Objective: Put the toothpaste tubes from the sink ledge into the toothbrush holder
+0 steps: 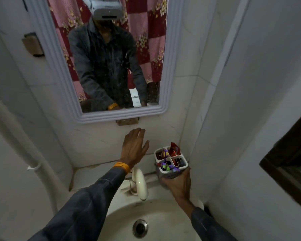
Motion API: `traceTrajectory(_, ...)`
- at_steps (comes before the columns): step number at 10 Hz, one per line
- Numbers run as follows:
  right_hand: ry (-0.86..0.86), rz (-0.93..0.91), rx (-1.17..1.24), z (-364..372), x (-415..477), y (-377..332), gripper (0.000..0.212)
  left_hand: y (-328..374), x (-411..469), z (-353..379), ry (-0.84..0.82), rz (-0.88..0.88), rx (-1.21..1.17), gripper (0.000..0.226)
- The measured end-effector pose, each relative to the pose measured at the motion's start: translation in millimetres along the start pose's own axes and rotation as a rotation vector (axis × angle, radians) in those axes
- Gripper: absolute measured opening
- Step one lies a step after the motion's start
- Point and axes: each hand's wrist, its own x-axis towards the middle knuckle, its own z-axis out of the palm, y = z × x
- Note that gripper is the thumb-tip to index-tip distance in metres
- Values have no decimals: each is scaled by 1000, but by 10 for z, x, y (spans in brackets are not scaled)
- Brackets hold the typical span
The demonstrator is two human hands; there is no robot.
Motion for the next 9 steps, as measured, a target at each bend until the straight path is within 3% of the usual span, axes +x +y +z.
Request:
traceTrajectory(2,74,4,-37,118,574,-330,119,-54,170,160,-71,138,100,49)
traceTrajectory(3,90,3,-33,221,761,-384,116,-101,214,293,-110,197,126,53)
traceTrajectory(7,57,61,56,384,897,92,112,-298,187,609,-159,242,106,51)
traceTrajectory(8,58,25,-31,314,870,74,135,-309,154,545,-119,233,107,52)
traceTrajectory(9,99,-143,-219,241,763,-84,145,-295,165,422,-50,181,87,52)
